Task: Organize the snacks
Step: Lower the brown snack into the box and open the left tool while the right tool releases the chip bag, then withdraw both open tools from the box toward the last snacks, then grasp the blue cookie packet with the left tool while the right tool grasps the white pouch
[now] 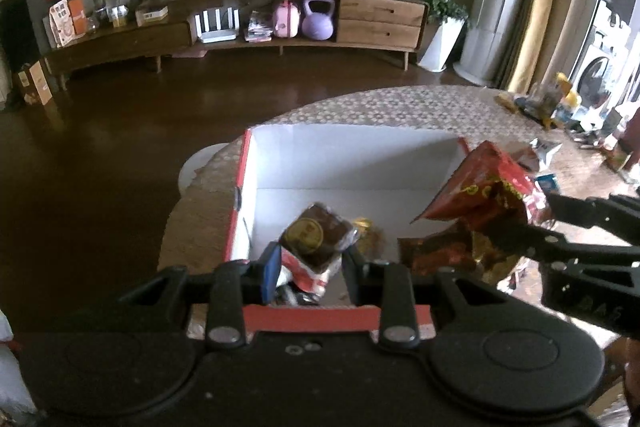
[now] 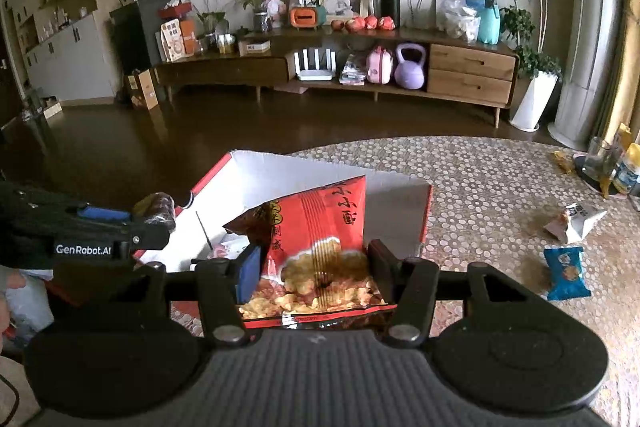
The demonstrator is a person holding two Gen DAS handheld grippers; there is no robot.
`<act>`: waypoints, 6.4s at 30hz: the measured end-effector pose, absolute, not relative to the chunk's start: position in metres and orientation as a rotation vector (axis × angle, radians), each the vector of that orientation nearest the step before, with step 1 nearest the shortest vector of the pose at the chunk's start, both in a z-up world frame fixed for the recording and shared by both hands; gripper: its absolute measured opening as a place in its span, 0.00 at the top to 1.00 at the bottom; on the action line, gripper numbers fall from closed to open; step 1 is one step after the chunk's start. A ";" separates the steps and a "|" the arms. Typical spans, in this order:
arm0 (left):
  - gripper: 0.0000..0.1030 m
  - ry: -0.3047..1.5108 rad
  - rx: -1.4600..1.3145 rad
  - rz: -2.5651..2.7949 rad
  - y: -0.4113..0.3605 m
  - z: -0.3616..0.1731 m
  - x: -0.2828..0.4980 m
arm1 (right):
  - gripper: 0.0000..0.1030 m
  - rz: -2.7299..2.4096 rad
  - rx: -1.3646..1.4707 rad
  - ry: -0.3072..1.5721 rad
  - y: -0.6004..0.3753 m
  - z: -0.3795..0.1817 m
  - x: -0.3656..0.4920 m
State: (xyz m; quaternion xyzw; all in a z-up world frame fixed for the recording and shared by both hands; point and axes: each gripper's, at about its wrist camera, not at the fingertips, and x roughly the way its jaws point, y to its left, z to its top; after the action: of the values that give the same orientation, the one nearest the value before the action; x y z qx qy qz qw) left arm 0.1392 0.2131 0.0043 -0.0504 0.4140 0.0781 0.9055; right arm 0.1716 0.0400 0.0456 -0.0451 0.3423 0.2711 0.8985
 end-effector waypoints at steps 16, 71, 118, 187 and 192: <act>0.71 0.928 -0.106 0.164 0.237 -0.038 0.206 | 0.46 0.547 -0.122 0.799 0.071 -0.001 0.226; 0.11 0.816 -0.059 0.181 0.207 -0.003 0.158 | 0.25 0.602 -0.105 0.792 0.036 0.028 0.177; 0.00 0.730 -0.012 -0.088 -0.045 0.001 0.172 | 0.10 0.253 0.070 0.726 -0.262 0.038 0.163; 0.65 0.944 -0.122 -0.283 -0.113 -0.144 0.389 | 0.73 0.147 0.296 0.863 -0.257 -0.133 0.511; 0.69 0.944 -0.102 -0.270 -0.110 -0.142 0.380 | 0.76 0.132 0.322 0.858 -0.265 -0.126 0.496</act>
State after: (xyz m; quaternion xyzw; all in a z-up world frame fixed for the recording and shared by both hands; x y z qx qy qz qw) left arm 0.3798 -0.1103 -0.1415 -0.0491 0.4532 -0.1298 0.8805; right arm 0.4956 -0.2651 -0.1259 0.1553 0.4140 0.0638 0.8946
